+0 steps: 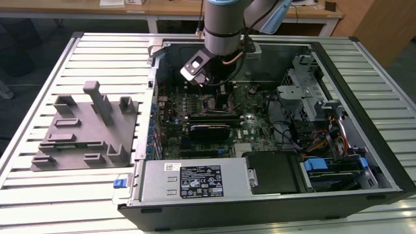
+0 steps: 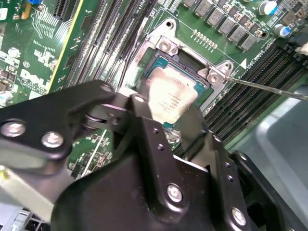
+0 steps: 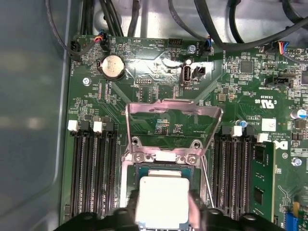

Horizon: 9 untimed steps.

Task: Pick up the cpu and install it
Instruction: 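Place the cpu into insertion slot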

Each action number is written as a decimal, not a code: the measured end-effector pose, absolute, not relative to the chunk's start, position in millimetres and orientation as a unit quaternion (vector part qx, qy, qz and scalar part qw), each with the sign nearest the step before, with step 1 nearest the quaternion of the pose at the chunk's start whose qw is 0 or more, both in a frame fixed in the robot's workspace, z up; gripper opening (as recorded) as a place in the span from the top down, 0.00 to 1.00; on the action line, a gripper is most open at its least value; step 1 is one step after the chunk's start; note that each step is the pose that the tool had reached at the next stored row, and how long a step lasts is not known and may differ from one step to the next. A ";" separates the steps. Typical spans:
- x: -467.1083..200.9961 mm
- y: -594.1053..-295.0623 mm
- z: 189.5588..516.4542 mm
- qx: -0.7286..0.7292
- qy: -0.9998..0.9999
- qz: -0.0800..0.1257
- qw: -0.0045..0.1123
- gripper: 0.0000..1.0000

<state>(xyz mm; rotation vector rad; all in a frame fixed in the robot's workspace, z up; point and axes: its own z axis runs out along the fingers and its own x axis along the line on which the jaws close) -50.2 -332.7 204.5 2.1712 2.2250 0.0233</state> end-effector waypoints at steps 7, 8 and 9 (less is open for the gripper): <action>-49.9 -332.8 210.4 0.698 0.716 0.005 0.014 0.77; -49.8 -332.8 211.0 0.698 0.716 0.005 0.014 0.77; -49.8 -332.8 211.7 0.698 0.716 0.005 0.014 0.83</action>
